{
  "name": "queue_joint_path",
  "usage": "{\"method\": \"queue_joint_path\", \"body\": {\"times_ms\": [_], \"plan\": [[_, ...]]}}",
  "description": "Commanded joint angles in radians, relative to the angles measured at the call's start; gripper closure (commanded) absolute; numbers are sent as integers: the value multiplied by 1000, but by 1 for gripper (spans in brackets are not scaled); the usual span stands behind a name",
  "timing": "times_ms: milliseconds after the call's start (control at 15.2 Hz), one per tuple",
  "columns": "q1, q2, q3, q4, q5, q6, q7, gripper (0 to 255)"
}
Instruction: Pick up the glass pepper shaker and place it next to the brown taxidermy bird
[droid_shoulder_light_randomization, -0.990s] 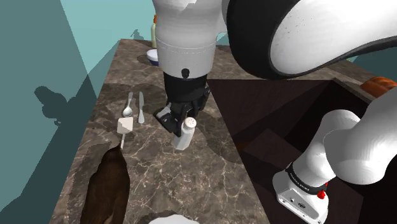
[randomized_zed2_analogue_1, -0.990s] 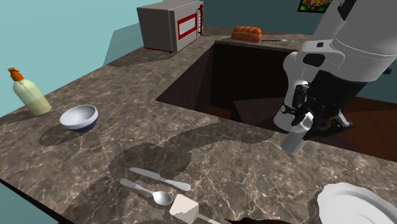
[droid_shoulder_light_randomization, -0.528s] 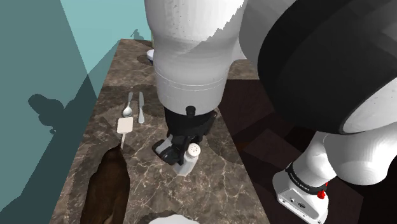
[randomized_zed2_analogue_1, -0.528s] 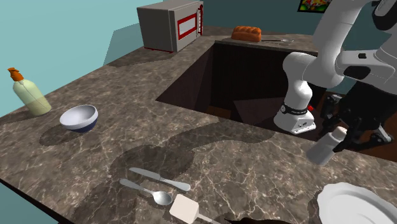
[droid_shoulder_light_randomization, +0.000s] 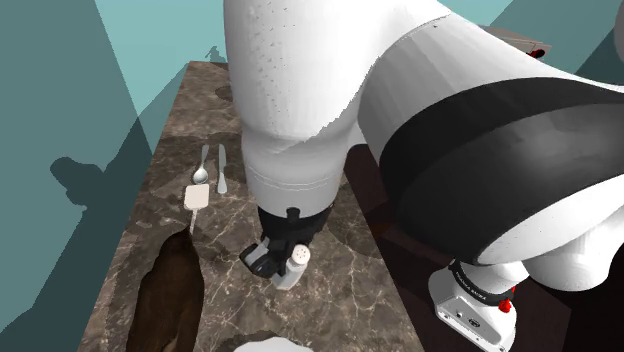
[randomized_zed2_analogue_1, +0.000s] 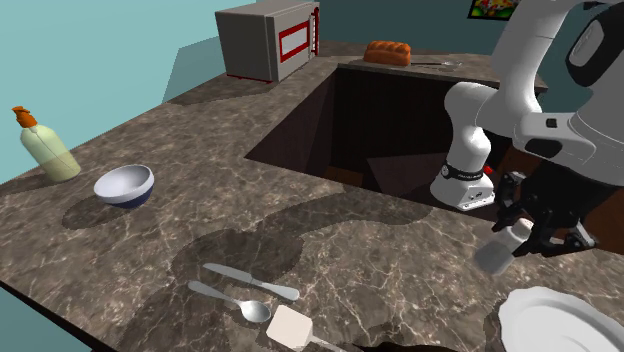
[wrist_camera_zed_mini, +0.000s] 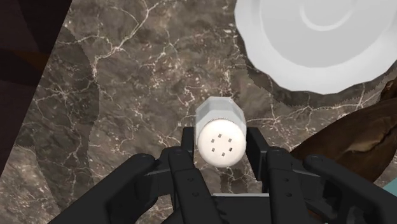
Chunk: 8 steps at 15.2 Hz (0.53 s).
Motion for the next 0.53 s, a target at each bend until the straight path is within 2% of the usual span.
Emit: {"method": "queue_joint_path", "body": {"times_ms": [0, 462], "plan": [[0, 3, 1, -25, -1, 27, 0, 255], [0, 35, 12, -91, -17, 122, 19, 255]]}}
